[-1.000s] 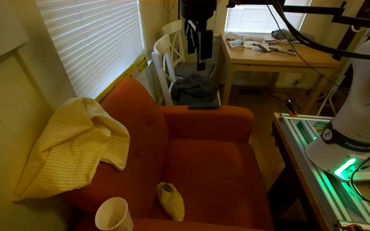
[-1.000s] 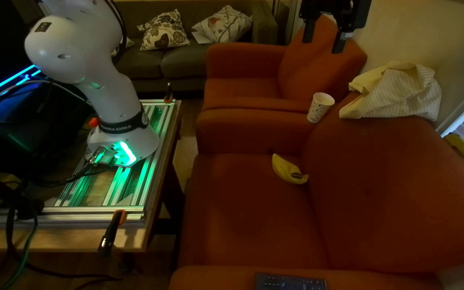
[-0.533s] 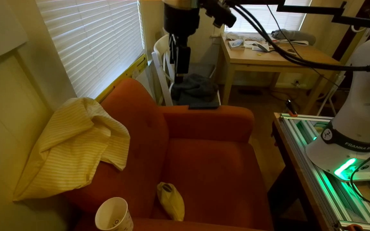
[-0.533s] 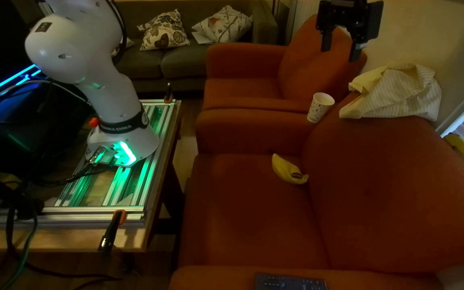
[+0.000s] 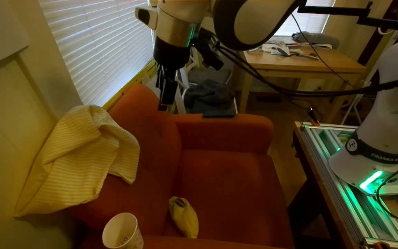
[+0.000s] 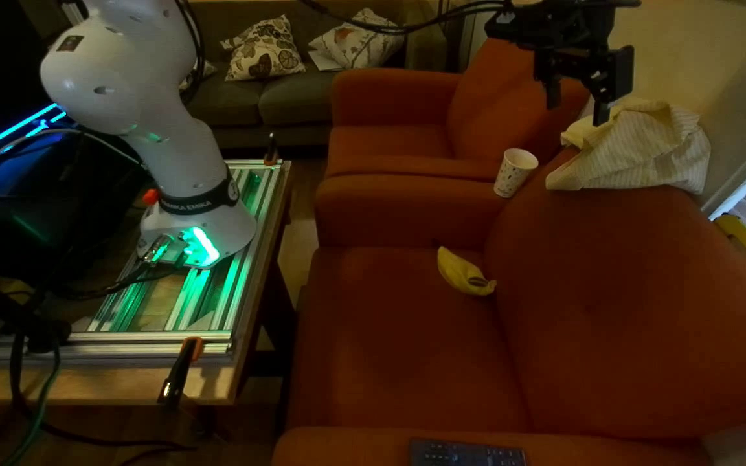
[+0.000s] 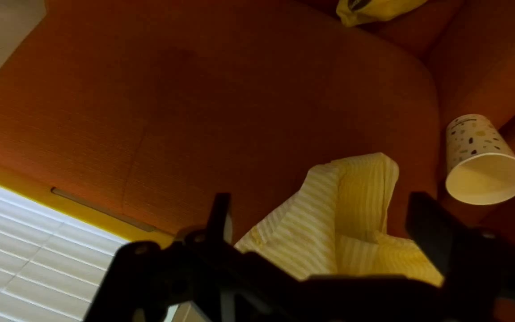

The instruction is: Put the yellow towel on the right armrest then put the remote control on the seat.

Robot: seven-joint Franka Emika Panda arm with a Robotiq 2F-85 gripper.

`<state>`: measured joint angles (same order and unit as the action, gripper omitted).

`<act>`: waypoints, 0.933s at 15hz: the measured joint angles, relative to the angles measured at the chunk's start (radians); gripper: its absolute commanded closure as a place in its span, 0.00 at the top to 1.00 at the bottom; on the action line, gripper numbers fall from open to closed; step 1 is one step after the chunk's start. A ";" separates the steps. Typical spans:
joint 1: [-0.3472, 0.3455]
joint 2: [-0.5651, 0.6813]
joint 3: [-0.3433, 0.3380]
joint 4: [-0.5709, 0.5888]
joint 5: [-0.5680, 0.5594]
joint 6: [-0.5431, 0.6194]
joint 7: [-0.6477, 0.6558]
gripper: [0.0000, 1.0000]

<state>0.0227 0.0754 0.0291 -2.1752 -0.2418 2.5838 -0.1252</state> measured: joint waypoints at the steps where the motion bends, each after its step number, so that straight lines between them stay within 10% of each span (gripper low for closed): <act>1: 0.000 0.010 0.000 0.000 0.000 0.007 0.000 1.00; 14: 0.027 0.013 0.033 -0.024 0.004 0.186 -0.021 1.00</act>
<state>0.0498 0.0886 0.0624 -2.1987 -0.2380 2.7701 -0.1462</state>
